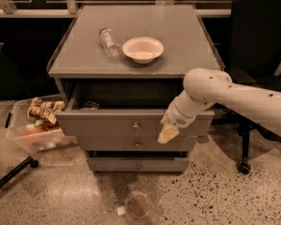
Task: Close top drawer
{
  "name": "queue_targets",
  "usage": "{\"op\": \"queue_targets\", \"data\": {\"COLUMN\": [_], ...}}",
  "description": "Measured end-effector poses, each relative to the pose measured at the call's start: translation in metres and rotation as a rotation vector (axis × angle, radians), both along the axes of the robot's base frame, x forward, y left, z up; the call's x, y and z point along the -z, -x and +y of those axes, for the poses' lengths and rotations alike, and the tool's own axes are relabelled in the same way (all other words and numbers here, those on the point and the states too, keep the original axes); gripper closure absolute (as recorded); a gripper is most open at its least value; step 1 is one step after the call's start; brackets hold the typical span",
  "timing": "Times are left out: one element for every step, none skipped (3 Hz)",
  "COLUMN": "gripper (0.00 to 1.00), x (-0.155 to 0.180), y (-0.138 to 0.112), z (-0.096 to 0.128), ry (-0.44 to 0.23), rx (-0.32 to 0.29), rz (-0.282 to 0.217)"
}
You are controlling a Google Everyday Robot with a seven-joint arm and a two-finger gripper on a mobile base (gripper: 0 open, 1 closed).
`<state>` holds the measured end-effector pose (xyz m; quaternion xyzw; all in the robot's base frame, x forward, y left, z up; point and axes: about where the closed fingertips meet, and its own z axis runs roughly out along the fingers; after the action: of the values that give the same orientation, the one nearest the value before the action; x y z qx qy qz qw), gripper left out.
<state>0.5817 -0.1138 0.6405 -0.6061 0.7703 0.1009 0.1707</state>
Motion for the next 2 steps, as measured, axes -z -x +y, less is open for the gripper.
{"op": "queue_targets", "data": {"gripper": [0.14,0.0], "x": [-0.0023,-0.0023], "y": [-0.0177,-0.0156], "z": [0.0071,0.0078], "ry": [-0.016,-0.016], "rx": [0.006,0.006], "rz": [-0.027,-0.027]}}
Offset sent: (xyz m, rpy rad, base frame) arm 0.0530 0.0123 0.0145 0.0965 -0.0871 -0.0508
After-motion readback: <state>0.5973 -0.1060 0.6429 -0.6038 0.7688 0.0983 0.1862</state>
